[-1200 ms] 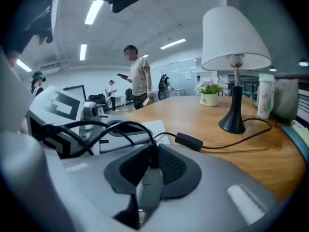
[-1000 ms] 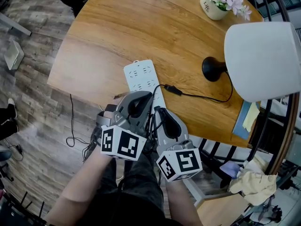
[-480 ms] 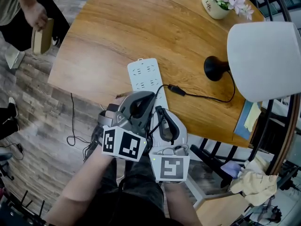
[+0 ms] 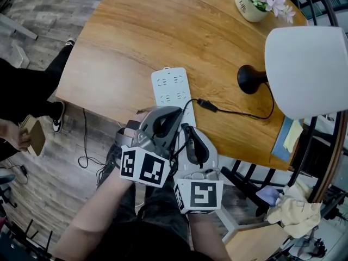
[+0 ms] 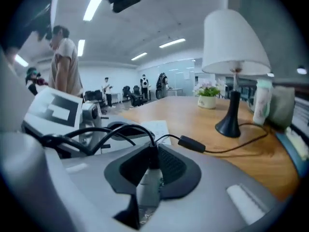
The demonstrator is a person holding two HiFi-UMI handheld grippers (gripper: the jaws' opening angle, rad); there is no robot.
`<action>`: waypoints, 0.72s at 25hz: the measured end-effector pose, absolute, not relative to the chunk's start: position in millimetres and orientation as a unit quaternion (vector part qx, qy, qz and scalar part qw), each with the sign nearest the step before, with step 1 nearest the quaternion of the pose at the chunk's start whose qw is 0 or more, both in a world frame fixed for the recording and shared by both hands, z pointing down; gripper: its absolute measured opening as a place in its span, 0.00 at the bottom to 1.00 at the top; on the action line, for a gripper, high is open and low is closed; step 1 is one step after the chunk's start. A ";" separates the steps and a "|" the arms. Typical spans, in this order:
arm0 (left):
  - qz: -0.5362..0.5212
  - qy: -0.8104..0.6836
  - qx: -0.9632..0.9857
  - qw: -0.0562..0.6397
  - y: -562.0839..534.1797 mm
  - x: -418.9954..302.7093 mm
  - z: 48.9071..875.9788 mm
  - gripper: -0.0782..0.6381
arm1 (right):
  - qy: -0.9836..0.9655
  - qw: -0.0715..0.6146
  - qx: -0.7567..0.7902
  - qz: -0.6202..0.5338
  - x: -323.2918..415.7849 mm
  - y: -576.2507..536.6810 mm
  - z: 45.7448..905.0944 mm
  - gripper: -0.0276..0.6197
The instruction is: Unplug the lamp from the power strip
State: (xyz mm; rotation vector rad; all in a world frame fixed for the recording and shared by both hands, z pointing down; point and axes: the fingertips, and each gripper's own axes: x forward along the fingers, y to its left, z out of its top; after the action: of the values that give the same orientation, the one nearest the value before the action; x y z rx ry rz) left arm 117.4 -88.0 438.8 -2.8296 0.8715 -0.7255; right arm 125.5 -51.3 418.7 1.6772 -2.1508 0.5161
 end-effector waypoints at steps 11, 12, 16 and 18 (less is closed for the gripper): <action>-0.237 0.282 -0.929 0.048 -87.3 118.2 439.5 0.10 | -0.783 0.059 0.588 0.194 135.2 -74.7 367.7 0.14; -0.241 0.282 -0.927 0.048 -87.0 117.4 441.7 0.10 | -0.789 0.063 0.582 0.187 134.3 -79.0 362.3 0.14; -0.239 0.281 -0.929 0.038 -85.9 118.3 443.1 0.10 | -0.787 0.063 0.583 0.191 138.8 -78.0 360.5 0.14; -0.246 0.266 -0.931 0.034 -81.0 115.9 453.0 0.10 | -0.787 0.065 0.582 0.195 137.3 -75.2 362.9 0.14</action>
State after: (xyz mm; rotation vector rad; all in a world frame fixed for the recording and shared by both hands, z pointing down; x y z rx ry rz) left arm 115.9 -81.0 453.0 -2.8643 0.8188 -0.7549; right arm 137.3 -75.2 362.9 1.7562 -2.3752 0.5890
